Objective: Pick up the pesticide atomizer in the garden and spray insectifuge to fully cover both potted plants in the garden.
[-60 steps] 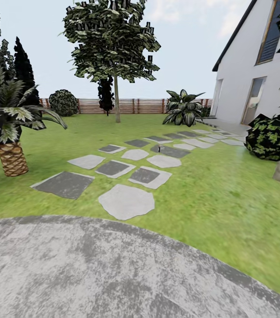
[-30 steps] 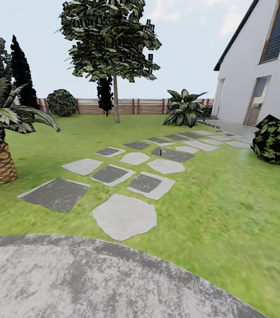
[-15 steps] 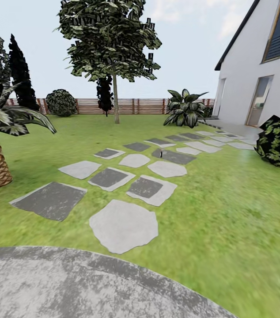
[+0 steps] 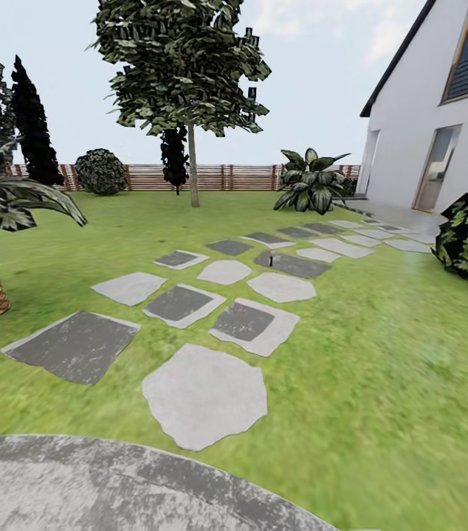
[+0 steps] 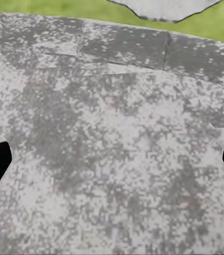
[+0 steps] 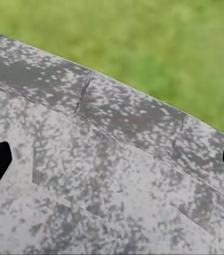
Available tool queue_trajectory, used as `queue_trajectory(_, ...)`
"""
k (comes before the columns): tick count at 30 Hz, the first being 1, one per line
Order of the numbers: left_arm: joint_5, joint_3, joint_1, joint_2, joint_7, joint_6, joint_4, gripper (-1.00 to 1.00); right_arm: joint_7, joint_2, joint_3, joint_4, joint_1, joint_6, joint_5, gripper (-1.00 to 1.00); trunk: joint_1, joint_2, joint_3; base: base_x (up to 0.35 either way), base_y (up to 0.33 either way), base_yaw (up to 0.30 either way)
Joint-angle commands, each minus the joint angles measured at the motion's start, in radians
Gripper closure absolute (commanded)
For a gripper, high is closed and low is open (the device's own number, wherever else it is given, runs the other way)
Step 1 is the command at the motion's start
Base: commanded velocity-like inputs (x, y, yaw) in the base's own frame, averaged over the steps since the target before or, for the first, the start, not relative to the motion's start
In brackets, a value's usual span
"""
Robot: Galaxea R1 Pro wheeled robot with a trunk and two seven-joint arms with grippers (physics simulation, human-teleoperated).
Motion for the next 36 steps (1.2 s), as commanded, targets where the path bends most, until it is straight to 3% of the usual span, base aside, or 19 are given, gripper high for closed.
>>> queue_trajectory(1,0.001,0.0,-0.001,0.0,0.0,-0.003,0.001,-1.0,0.0,-0.001,0.0,0.001,-0.001,-0.003,0.001,-1.0,0.0,0.0,-0.001,0.336,0.0,0.0)
queue_trajectory(36,0.001,0.0,-0.001,0.0,0.0,-0.003,0.0,-1.0,0.0,-0.001,0.0,0.001,-0.001,-0.003,0.001,-1.0,0.0,0.0,-0.001,0.336,0.0,0.0)
